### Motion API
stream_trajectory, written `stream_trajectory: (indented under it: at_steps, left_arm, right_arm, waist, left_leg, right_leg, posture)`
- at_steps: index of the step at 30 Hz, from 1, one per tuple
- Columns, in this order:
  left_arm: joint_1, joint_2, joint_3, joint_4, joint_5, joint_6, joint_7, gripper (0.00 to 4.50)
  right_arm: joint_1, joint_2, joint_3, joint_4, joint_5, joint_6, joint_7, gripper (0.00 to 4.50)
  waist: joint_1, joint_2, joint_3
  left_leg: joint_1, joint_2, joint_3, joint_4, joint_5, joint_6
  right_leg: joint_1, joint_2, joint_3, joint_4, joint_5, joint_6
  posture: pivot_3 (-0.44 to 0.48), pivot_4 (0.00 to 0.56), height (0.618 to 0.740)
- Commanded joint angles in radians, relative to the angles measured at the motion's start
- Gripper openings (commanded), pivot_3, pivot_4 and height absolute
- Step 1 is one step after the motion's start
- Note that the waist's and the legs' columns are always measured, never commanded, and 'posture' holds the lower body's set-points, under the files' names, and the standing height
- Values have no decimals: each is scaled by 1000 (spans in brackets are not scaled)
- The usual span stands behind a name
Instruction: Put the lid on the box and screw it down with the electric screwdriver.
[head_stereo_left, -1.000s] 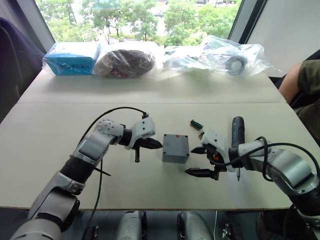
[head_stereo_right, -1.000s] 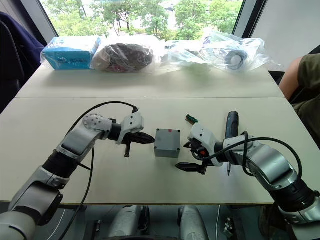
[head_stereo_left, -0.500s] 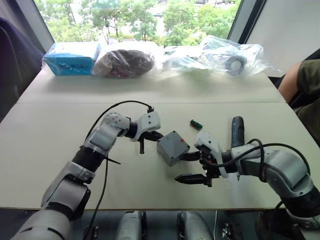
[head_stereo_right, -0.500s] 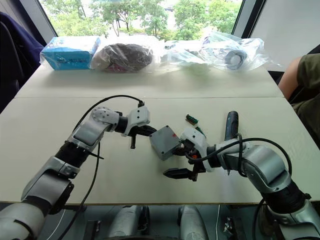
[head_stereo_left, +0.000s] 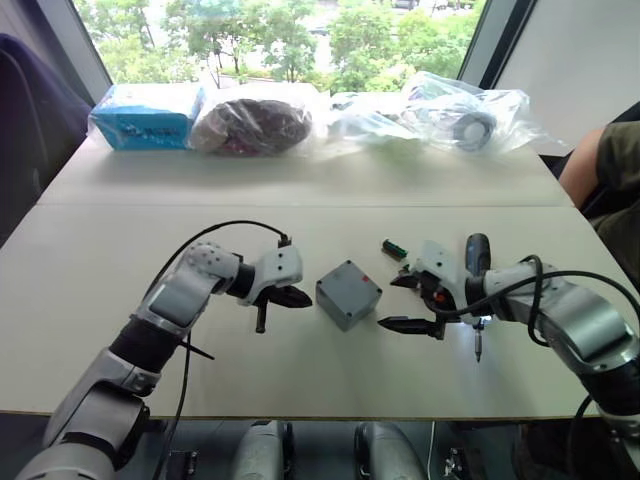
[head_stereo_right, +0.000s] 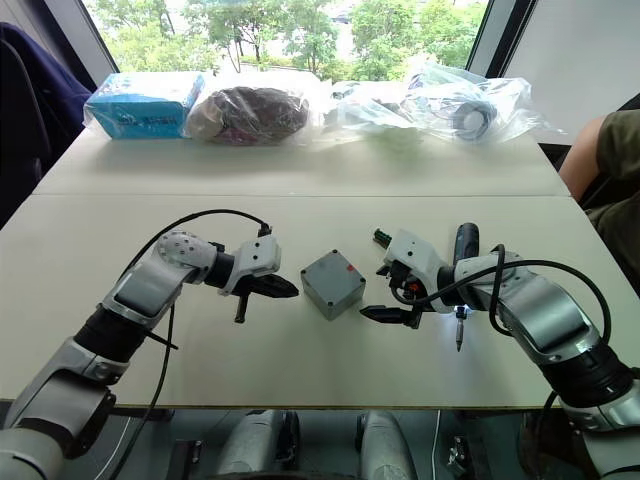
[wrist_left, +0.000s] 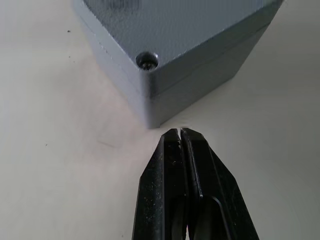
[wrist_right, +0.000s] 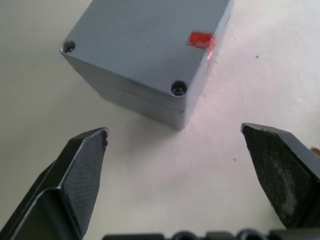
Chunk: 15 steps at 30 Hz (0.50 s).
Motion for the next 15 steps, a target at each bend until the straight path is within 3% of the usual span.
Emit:
stream_trajectory:
  at_steps: [1,15]
  left_arm:
    - [-22,-33,6,-6,4,-4,41,0]
    - [-64,-60,16,39,2,-25,46,0]
  right_arm:
    - [-15,19,-2,-39,21,3,36,4477]
    - [36,46,-44,-132,87,90,23,4477]
  waist:
    - [1,0,0]
    - [0,0,0]
  left_leg:
    - [0,0,0,0,0,0]
    - [0,0,0,0,0,0]
  right_leg:
    - [0,0,0,0,0,0]
    - [0,0,0,0,0,0]
  posture:
    - [0,150,740]
    - [0,150,740]
